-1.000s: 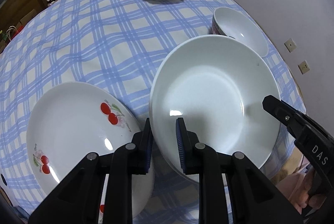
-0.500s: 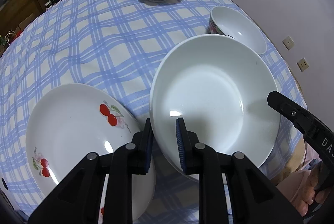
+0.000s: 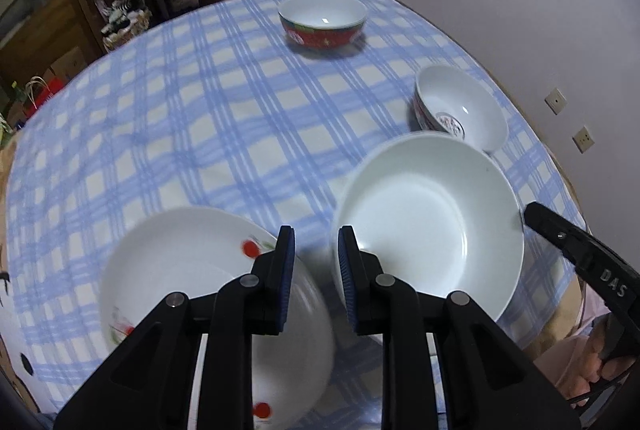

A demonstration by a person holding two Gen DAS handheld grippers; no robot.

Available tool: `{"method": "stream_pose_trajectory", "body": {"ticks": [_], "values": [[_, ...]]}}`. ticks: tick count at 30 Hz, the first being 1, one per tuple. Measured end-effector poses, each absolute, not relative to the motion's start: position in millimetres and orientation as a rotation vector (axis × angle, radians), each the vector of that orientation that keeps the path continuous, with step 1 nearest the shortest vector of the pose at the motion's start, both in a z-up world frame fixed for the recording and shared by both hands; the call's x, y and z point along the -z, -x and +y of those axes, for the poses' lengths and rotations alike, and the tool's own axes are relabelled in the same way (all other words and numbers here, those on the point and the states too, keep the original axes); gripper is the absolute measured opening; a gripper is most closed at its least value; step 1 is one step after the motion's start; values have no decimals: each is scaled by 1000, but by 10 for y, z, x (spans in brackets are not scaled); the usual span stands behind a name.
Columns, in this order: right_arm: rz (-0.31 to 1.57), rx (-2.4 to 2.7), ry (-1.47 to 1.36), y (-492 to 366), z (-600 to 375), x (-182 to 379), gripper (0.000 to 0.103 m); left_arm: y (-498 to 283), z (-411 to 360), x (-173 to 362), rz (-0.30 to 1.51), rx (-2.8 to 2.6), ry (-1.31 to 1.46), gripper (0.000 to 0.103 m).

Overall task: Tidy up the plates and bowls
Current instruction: 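Lower the large white bowl beside the cherry plates and open both tools, then move both open tools to the white bowl with the red character print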

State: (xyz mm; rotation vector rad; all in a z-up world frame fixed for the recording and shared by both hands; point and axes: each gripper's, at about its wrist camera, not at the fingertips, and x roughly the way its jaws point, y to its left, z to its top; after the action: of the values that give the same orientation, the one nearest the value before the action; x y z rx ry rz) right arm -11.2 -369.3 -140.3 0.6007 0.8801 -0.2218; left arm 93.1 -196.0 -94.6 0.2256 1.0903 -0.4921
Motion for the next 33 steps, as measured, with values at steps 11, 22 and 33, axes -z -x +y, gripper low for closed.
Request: {"method": "stream_pose_trajectory", "body": {"ticks": [11, 22, 33], "values": [[807, 261, -522, -2, -3877, 1069, 23, -1245, -2059, 571, 1033, 490, -237, 56], [778, 329, -530, -368, -4263, 991, 69, -1602, -2532, 477, 999, 531, -231, 88], [801, 366, -545, -587, -4483, 1209, 86, -1960, -2900, 882, 1098, 567, -267, 90]]}}
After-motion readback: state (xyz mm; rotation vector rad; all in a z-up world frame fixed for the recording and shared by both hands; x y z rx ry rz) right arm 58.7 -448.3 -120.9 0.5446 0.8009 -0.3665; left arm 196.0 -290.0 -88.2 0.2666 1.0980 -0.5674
